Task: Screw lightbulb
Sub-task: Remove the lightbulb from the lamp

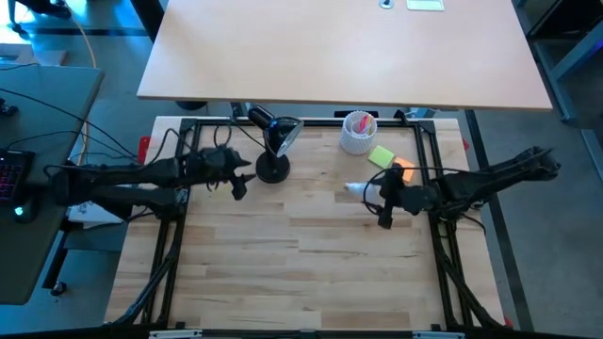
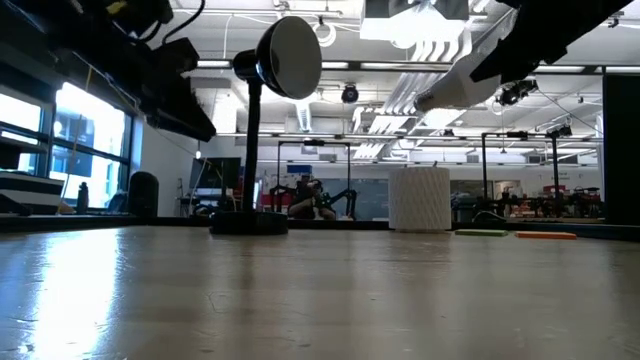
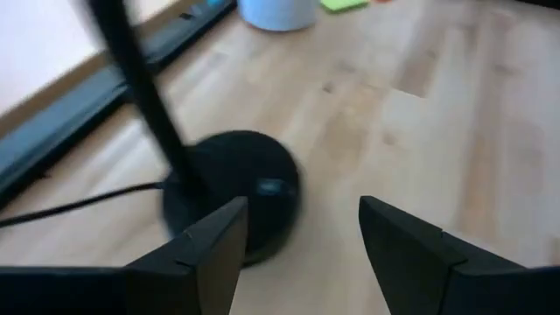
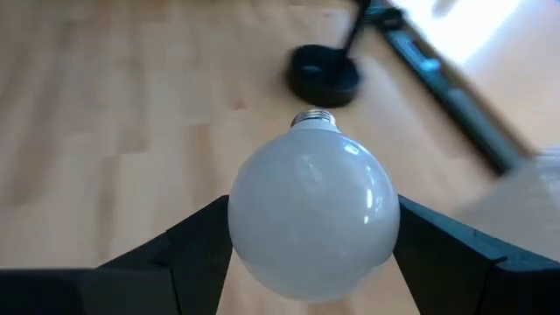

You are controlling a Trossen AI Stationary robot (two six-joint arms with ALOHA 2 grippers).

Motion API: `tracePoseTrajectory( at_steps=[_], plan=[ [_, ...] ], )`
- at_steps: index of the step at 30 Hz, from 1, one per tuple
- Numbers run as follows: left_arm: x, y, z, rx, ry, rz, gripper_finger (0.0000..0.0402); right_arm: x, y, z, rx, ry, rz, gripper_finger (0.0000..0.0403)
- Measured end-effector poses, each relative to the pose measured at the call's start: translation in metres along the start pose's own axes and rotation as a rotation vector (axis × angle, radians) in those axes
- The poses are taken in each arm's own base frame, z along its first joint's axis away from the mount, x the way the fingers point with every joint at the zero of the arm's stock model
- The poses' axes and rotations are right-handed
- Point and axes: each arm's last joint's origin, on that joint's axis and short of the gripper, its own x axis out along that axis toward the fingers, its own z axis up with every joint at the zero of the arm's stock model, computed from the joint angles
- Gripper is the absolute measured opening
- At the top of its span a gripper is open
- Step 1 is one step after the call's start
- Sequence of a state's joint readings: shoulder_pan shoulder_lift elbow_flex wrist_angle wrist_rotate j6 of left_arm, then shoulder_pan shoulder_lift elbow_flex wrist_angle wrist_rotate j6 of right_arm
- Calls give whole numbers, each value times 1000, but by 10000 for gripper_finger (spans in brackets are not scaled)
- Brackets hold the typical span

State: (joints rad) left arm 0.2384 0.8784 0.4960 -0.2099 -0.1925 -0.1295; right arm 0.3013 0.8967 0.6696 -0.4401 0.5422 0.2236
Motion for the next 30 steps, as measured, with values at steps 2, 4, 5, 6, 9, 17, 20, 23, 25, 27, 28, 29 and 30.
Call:
tracePoseTrajectory(
  at_steps=[2, 4, 5, 6, 9, 17, 20, 23, 25, 27, 28, 29, 30],
  plan=[
    [-2, -11, -4, 7, 5, -29, 215, 5, 5, -6, 17, -13, 80, 277],
    [-4, -22, -7, 1, 9, -48, 215, 13, 10, -19, 49, -36, 179, 277],
    [-5, -27, -8, -2, 5, -54, 215, 18, 11, -26, 74, -56, 215, 277],
    [-6, -32, -9, -3, 4, -57, 215, 22, 12, -32, 101, -82, 239, 277],
    [-7, -45, -13, -12, -2, -38, 215, 33, 15, -51, 169, -126, 273, 277],
    [-2, -67, -17, -36, -27, -64, 215, 55, 31, -67, 155, -149, 375, 277],
    [2, -70, -17, -47, -35, -70, 215, 61, 39, -64, 156, -169, 457, 277],
    [7, -73, -17, -49, -40, -64, 215, 65, 45, -64, 151, -188, 486, 277],
    [13, -76, -16, -33, -65, -51, 215, 68, 48, -65, 160, -193, 496, 277],
    [18, -79, -16, -6, -80, -49, 215, 72, 50, -67, 173, -185, 497, 277],
    [20, -80, -15, -2, -90, -43, 215, 74, 51, -69, 178, -172, 490, 277],
    [22, -81, -16, 10, -91, -28, 215, 77, 52, -70, 181, -162, 475, 277],
    [23, -81, -17, 22, -90, -11, 215, 79, 53, -71, 182, -154, 460, 277]
  ],
)
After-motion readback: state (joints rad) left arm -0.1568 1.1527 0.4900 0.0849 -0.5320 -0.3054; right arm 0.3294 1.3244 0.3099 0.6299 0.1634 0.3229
